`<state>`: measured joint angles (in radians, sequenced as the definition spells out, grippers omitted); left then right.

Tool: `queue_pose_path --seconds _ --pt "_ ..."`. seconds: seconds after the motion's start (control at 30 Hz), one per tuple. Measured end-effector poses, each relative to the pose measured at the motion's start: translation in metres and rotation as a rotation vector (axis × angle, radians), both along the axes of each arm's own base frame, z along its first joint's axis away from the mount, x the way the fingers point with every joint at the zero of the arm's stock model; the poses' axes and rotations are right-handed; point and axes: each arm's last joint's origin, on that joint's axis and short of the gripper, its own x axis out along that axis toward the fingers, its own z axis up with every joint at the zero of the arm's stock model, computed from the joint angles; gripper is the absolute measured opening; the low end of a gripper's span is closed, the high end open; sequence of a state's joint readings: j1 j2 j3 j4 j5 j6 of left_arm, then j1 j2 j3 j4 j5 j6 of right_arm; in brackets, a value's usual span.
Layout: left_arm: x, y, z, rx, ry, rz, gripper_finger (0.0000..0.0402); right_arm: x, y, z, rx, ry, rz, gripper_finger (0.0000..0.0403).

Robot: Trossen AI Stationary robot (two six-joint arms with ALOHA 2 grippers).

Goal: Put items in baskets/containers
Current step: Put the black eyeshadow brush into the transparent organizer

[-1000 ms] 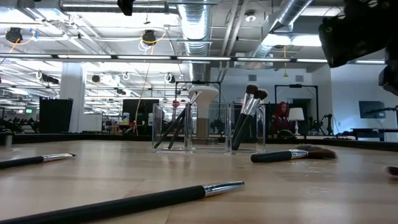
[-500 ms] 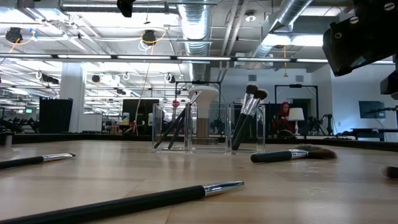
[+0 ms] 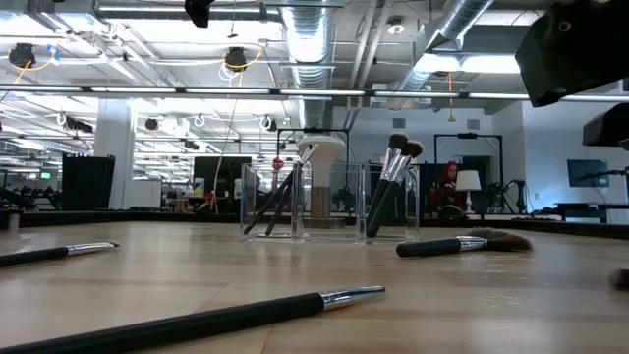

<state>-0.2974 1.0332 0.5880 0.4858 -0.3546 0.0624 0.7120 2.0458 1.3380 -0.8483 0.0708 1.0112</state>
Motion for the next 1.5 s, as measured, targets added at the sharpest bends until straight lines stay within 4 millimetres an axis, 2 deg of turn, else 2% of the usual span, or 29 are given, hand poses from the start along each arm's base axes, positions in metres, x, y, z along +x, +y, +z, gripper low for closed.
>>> queue_pose_path --seconds 0.1,0.27,0.4,0.53,0.73,0.9,1.0,1.23,1.33,1.5 --pt "0.000 0.000 0.000 0.000 0.000 0.000 0.0093 0.001 0.000 0.000 0.000 -0.002 0.040 0.0009" --pt "0.000 0.000 0.000 0.001 0.000 0.000 0.0093 0.004 0.000 0.002 -0.005 -0.016 0.095 0.0027" --pt "0.000 0.000 0.000 0.004 0.000 0.000 0.0093 0.006 0.002 0.013 -0.049 -0.107 0.135 0.0021" --pt "0.000 0.000 0.000 0.009 0.000 0.000 0.0093 0.006 -0.002 0.042 -0.096 -0.257 0.137 0.0006" --pt "0.000 0.000 0.000 0.011 0.000 0.000 0.0093 -0.009 0.002 0.085 -0.165 -0.462 0.189 0.0021" --pt "0.000 0.000 0.000 0.011 0.000 0.001 0.0093 -0.022 -0.004 0.103 -0.285 -0.616 0.189 0.0014" --pt "0.000 0.000 0.000 0.010 -0.003 0.001 0.0093 -0.031 -0.013 0.102 -0.281 -0.646 0.175 0.0005" --pt "0.000 0.001 0.002 0.053 -0.017 0.036 0.0093 -0.059 -0.041 0.076 -0.226 -0.706 0.106 0.0016" --pt "0.000 0.001 0.002 0.054 -0.020 0.041 0.0093 -0.065 -0.051 0.074 -0.204 -0.831 0.097 0.0016" --pt "0.000 0.001 0.003 0.053 -0.022 0.041 0.0093 -0.061 -0.069 0.077 -0.171 -1.057 0.153 0.0005"
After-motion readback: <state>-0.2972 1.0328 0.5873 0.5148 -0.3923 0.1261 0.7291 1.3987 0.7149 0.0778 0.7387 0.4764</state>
